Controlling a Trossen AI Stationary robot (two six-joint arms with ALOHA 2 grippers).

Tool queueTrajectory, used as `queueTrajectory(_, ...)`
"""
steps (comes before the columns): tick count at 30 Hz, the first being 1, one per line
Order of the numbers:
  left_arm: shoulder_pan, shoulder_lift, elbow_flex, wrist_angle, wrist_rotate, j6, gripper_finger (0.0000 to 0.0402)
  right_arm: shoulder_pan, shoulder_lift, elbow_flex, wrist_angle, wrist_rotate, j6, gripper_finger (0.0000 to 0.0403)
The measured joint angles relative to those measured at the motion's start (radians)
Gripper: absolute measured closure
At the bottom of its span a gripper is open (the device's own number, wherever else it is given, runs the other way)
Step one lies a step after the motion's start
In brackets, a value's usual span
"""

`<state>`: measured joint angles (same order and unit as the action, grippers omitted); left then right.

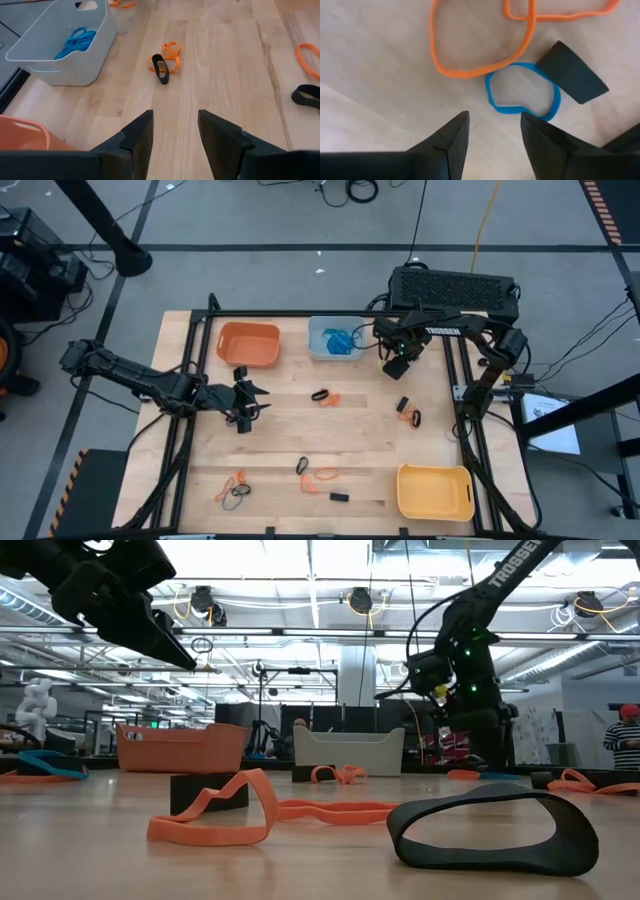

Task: Sort rubber bands into baskets
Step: Put the blue rubberband into the gray bin

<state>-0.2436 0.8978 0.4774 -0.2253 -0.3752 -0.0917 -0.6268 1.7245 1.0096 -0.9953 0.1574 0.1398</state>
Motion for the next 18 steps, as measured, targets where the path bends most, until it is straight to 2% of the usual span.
queueTrajectory(8, 0.0, 0.0, 0.0, -0.001, 0.0, -0.005, 0.0238, -0.015, 0.003, 0.0, 0.043, -0.067, -0.076, 0.0232)
queueTrajectory(18, 0.0, 0.0, 0.0, -0.006, 0.001, -0.004, 0.0238, -0.06, 0.104, 0.007, 0.05, -0.09, -0.104, 0.0241)
